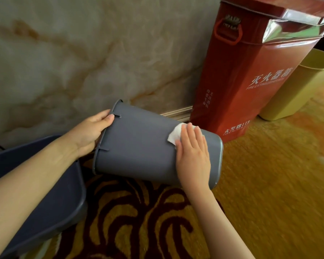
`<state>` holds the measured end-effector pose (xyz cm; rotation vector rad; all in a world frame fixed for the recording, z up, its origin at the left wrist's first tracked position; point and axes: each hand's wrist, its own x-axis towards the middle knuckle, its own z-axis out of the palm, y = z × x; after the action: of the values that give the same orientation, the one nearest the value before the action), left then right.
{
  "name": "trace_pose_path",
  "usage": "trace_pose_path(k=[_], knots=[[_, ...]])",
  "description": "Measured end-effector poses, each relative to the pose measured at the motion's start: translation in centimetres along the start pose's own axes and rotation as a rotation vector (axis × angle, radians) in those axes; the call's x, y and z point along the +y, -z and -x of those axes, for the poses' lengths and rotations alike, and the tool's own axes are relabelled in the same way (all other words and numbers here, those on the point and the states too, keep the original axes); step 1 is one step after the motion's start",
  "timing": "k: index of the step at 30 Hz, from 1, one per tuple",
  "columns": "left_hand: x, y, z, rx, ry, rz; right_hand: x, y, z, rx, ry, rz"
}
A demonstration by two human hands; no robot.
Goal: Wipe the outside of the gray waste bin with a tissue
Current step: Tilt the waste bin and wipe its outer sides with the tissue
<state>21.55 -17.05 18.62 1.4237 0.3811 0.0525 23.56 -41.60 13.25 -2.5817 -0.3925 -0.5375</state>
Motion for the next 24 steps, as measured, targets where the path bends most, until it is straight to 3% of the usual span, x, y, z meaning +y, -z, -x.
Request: trace_pose_path(k=[5,10,12,16,18,22,24], knots=[[0.3,-0.3,-0.1,0.022,0.014,0.011,4.7,0.9,2.6,0.166,-0.14,-0.128],[0.6,-1.0,-0.1,0.068,0.037,0.007,7.9,1.8,4.9,0.389,-0.517,-0.474],[0.7,-1.1,-0.1,0.104,0.051,0.021,7.3,1.7,5.8,0.433,-0.466,-0.437],[0.7,-1.2,0.0,0.129,0.076,0.054,5.2,-0.5,7.1,0.3,-0.25,-0.306],[0.7,-1.2,0.1,0.126,0.084,0.045,6.2,-1.5,6.9,0.299,-0.273,-0.319],[0.8,-1.3,0.1,0.132,0.089,0.044,8.6,-2.7,7.8,0.254,-0.801,-0.553],[0.9,-1.4,0.1,0.143,0.083,0.044,9.1,-2.6,8.4,0.278,-0.854,-0.577]])
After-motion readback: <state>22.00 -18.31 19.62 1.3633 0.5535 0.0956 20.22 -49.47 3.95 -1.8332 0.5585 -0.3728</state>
